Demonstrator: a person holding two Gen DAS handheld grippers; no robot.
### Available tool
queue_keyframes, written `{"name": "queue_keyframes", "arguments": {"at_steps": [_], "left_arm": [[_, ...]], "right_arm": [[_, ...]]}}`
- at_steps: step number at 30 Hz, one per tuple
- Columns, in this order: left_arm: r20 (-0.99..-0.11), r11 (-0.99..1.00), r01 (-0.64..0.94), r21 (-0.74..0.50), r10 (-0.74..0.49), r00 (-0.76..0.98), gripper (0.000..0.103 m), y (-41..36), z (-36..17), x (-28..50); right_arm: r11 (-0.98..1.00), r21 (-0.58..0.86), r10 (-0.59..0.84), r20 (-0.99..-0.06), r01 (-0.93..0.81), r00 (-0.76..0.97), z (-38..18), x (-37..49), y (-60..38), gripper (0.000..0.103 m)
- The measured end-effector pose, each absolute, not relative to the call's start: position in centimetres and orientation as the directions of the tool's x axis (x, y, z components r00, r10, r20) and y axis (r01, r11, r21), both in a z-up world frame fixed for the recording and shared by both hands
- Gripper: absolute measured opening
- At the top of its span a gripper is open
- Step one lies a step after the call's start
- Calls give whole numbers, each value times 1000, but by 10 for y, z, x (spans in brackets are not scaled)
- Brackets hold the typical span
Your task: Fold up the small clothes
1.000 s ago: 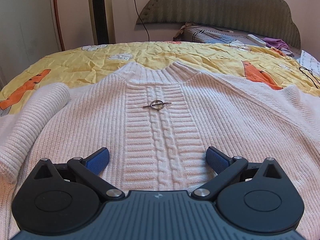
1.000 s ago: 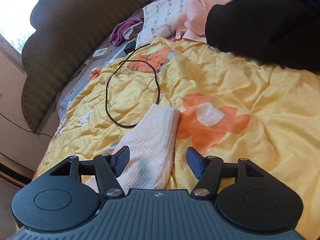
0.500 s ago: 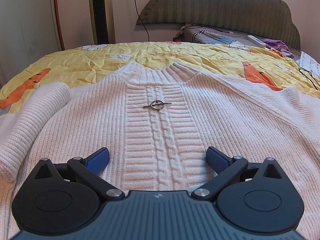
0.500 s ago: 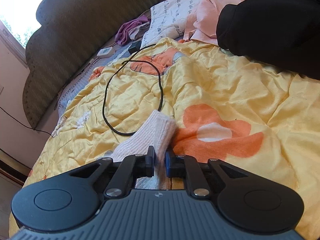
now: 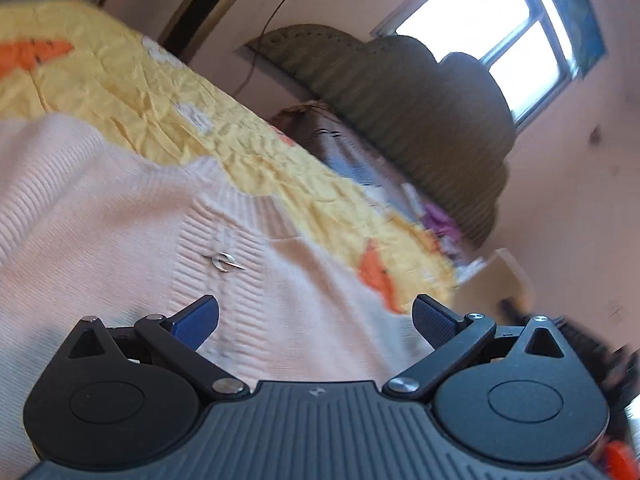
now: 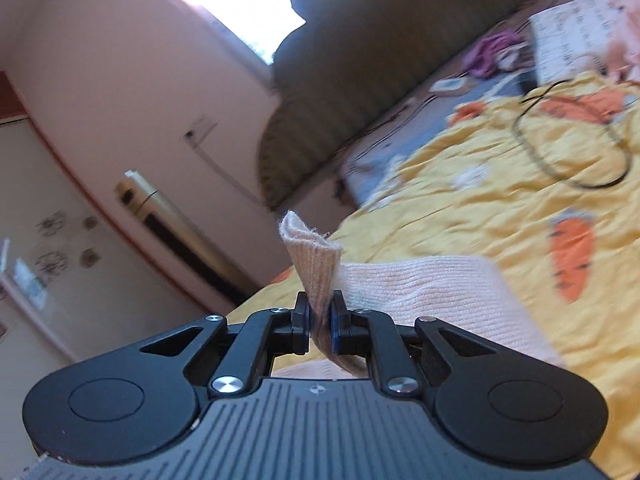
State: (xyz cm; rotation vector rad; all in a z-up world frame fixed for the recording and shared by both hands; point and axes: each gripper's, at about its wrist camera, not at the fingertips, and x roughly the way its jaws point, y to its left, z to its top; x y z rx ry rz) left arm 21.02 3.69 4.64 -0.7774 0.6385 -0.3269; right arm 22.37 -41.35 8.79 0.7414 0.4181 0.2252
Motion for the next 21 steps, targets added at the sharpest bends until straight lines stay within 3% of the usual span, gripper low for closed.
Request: {"name": "queue_keyframes", "arguments": {"at_steps": [1,3,8,11,13,15,18,19,21], "left_arm": [[-356,572,44,-819,-566,744,103,44,41,215],[-329,474,10,-880,-626,707,103,46,29,223],[-351,380,-90,-920,-703,619,103,31,-16,233],[-369,399,-96,-912,-694,618,103,20,-25,235],[-388,416,-107,-903,-685,617,103,14,-25,239],[-408,434,-115,-894,-680,608,103,10,-24,243],[-432,476,-96,-874,-672,601,103,2,-19,245],[-449,503,-90,-860,-661,601,99,-2,-18,244],[-506,577,-86,-812,-622,598,81,-10,-14,244]], "right_arm": [[697,710,400,-273,-97,875,87,225,-389,15],[650,742,504,-263,-162,823,79,226,-344,15],[654,726,629,-365,-213,687,43,217,-254,15],[692,688,617,-407,-218,674,32,201,-232,15],[700,686,607,-424,-199,672,30,193,-228,24],[705,683,607,-439,-193,662,33,185,-231,52],[680,703,622,-400,-210,674,35,170,-246,53],[669,716,622,-392,-200,678,33,167,-255,53],[660,731,604,-380,-172,701,32,161,-271,54]]}}
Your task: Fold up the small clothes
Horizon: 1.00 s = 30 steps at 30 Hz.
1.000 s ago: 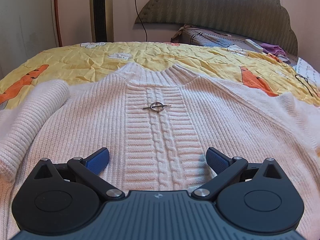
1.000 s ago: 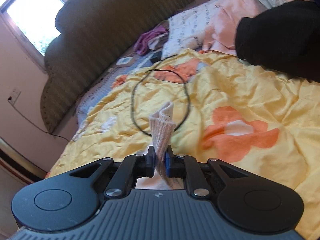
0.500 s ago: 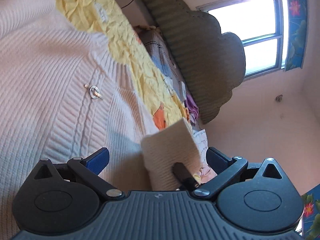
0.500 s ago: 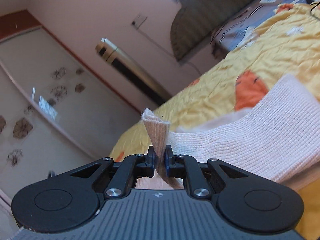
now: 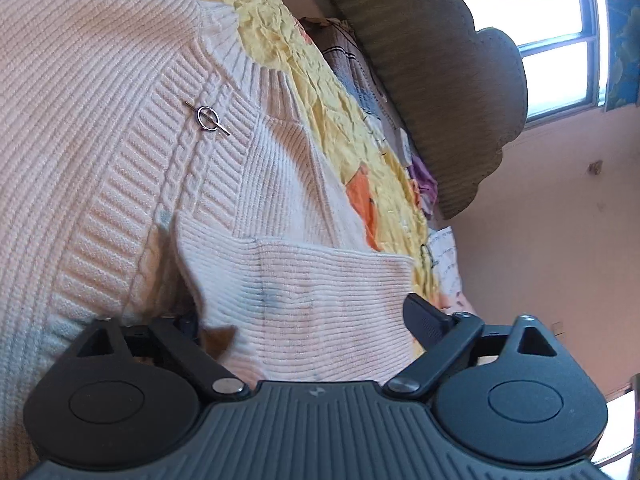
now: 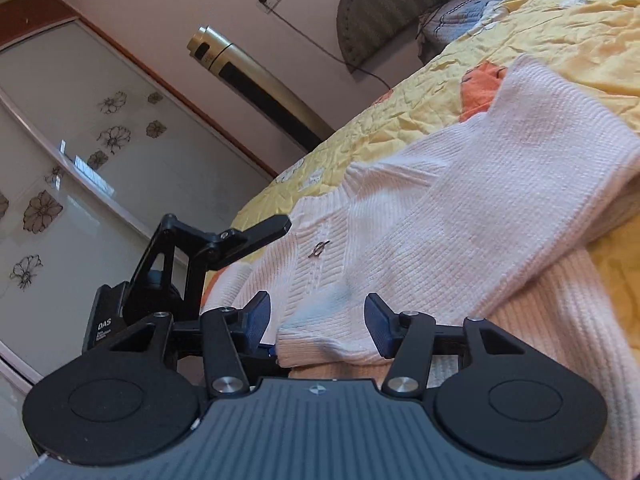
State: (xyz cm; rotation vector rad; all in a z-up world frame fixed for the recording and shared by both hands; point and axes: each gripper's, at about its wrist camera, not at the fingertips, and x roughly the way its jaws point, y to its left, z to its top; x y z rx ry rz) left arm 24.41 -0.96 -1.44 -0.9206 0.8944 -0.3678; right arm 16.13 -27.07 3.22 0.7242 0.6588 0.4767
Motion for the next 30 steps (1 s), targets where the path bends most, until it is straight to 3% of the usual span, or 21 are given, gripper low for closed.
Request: {"name": "queue_keyframes", "arguments": {"at_steps": [2,3,4,8,12,16,22,30], "left_arm": [[-585,673,-77,-736,-574,574,35,-20,-10,246],[-612,704,-72,-707,-557,562,28,-21,-8,247],[-643,736,-75,-673,-532,551,13,-24,-9,248],[-663,798,-19,-602,-487,569,10,-32,7,249],[-613,854,62,-516,-420,669,10,-13,55,240],[-571,905,-3,-426,-266,777,10,41,90,218],[-647,898,-157,-410,-165,744,10,92,62,202],[-679,894,-186,-407,-160,716,10,100,45,173]], "right_arm": [[646,750,584,-370,-138,723,30,154,-285,55],[633,765,577,-365,-119,730,28,152,-292,56],[625,774,570,-364,-102,736,25,151,-298,56],[611,789,556,-373,-61,743,19,151,-308,57],[622,779,549,-364,-77,753,26,151,-310,57],[653,750,536,-354,-111,767,39,149,-317,60],[719,690,473,-401,-81,785,47,179,-347,70],[804,594,443,-570,-25,692,36,276,-349,70]]}}
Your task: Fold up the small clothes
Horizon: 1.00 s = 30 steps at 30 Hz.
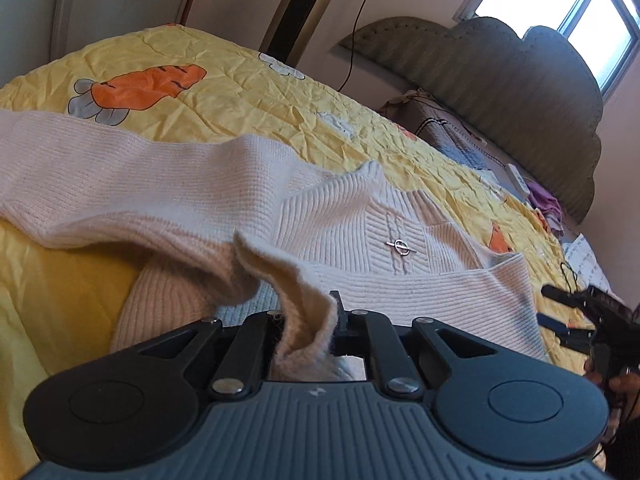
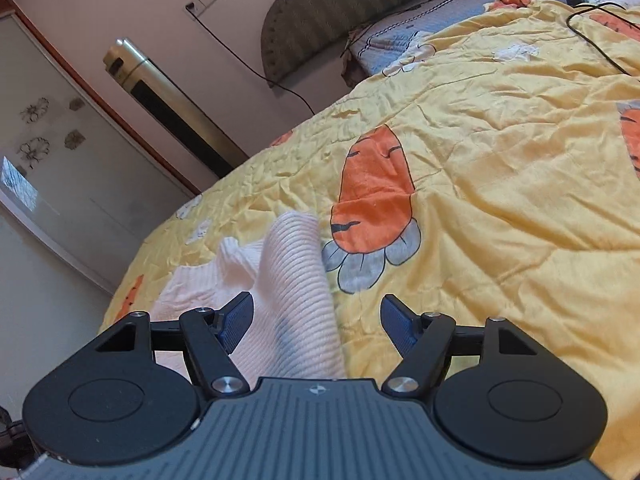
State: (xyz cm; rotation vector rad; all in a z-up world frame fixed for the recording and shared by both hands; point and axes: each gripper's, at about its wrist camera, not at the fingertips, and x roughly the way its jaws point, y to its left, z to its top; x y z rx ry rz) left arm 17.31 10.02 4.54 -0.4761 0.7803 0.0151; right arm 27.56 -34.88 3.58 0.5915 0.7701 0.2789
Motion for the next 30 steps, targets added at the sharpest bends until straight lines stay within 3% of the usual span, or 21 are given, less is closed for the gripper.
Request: {"name": "queue_keyframes", "arguments": {"at_steps": [5,6,7,8,10,13,18,22,26,27,29,30], "left_arm": [[-692,890,-202,-409,-159,705,10,101,42,170],[-690,891,-198,-409,-160,706,10,100,43,170],[-689,891,-193,-410,-164,706,10,99,44,170],[-686,890,-187,-415,-172,707,10,97,46,170],[-682,890,-163,-426,-198,704,9,92,46,171],[-714,891,-153,-427,-229,661,9,80,29,178],[-734,908,-166,-385,-193,651,9,73,15,180],[-750,925,-136,-355,-195,632,14,73,26,176],[-724,961,-154,-231,-64,687,41,69,55,151],[-694,963,-156,-219,-41,719,45,68,63,144],[-630,967,-146,-210,-20,777,70,62,80,137],[-599,972,-119,-204,-28,800,74,55,85,138]], "right_arm": [[780,625,507,-612,-22,607,19,322,-331,72],[769,638,532,-603,-42,595,16,326,-327,65],[765,641,550,-597,-65,584,13,329,-322,51],[779,622,546,-616,-74,569,11,331,-317,17],[812,572,517,-613,-117,597,21,327,-310,17],[780,622,509,-564,-72,650,26,326,-334,16],[770,639,478,-585,9,655,0,320,-351,17],[764,642,427,-573,60,699,8,313,-358,32],[794,608,367,-494,11,788,42,295,-359,40],[796,605,390,-472,-31,791,50,291,-355,46],[818,565,427,-469,-108,773,62,286,-340,61],[836,531,435,-485,-139,758,65,287,-330,67]]}}
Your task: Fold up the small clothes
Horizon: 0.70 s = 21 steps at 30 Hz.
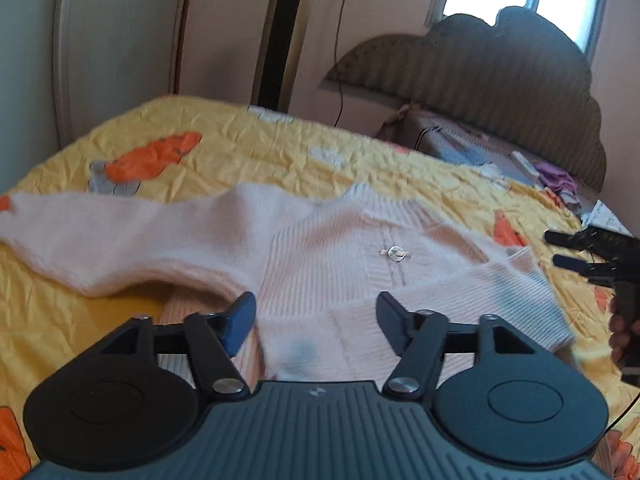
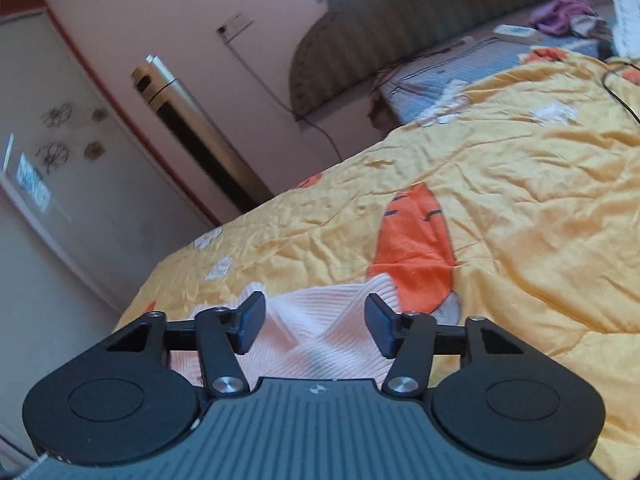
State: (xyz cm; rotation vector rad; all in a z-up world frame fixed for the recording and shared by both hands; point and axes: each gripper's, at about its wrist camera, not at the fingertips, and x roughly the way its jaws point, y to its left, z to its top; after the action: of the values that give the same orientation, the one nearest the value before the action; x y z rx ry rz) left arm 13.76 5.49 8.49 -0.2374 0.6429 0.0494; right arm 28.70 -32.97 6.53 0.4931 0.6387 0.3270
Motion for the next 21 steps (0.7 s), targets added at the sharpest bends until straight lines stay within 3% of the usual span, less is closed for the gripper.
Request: {"name": "queue_keyframes", "arguments": {"at_steps": [2,9,10,15,21], "left_arm": [[-566,984,-39,-174,-67,822,76,35,86,148],[-721,993,61,-104,-117,683,76,-12,19,194],[-706,994,68,-80,-104,701,76,-13,14,191],[-687,994,93,-60,-109,719,78,-15,7,186],[-657,989,98,-113,-148,739,79,-3,24,164]], "right_arm": [[873,453,426,-527,-181,735,66,291,-307,67],[957,253,280,-664,-144,693,32,310,-250,67],[966,217,253,-677,-141,691,24,309,-246,66],[971,79,227,-619,-227,752,6,294,-229,80],[974,59,208,-620,-220,756,7,296,-226,83]]}}
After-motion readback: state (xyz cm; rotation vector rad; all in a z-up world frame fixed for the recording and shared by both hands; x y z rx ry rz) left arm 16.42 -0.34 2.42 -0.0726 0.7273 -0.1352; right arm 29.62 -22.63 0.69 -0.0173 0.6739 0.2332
